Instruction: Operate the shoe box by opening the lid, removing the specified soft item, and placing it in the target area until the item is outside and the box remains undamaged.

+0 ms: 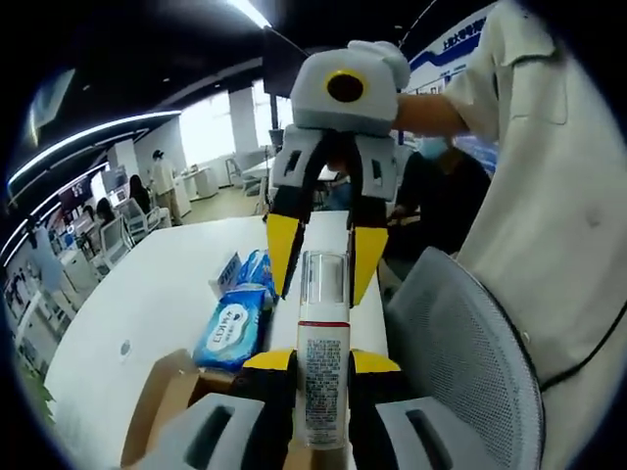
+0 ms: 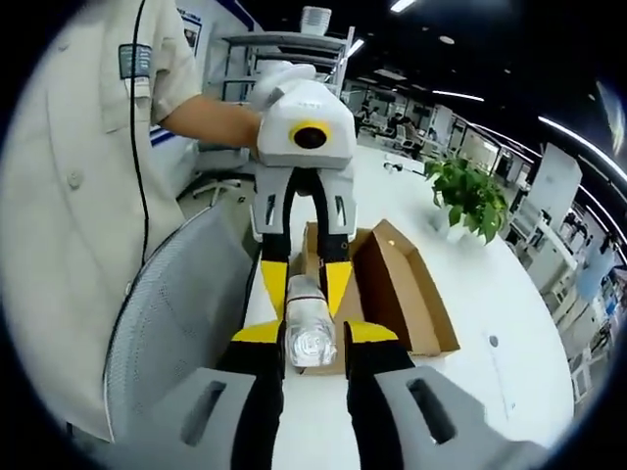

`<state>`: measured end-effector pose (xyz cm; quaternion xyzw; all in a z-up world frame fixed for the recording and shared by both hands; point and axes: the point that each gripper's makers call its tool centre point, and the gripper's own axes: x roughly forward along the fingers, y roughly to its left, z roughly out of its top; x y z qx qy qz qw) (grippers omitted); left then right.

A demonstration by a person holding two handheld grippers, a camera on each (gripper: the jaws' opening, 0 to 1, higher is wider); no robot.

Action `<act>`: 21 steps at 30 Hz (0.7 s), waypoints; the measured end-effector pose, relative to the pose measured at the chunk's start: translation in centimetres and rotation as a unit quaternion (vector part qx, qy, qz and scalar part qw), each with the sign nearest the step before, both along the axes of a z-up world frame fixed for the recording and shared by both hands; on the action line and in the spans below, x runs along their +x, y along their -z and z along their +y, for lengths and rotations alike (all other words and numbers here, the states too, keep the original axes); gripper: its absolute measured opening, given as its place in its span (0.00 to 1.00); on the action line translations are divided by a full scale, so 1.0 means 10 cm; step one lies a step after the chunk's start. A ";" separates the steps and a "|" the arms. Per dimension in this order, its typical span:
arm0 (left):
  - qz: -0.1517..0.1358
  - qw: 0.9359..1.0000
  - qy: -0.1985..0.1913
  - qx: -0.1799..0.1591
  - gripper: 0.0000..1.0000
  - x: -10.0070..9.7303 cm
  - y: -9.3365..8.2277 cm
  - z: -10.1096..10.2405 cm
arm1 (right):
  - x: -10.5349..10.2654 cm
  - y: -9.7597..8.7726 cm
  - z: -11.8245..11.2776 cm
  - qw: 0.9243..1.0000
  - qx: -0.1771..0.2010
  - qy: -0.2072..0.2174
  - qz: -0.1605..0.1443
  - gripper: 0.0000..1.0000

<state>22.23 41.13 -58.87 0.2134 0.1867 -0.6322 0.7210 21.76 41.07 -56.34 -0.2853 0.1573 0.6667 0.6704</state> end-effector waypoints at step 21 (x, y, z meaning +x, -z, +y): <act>0.009 0.998 -0.062 -0.020 0.21 0.17 0.03 0.04 | 0.15 0.01 0.04 0.999 -0.032 -0.005 0.008 0.16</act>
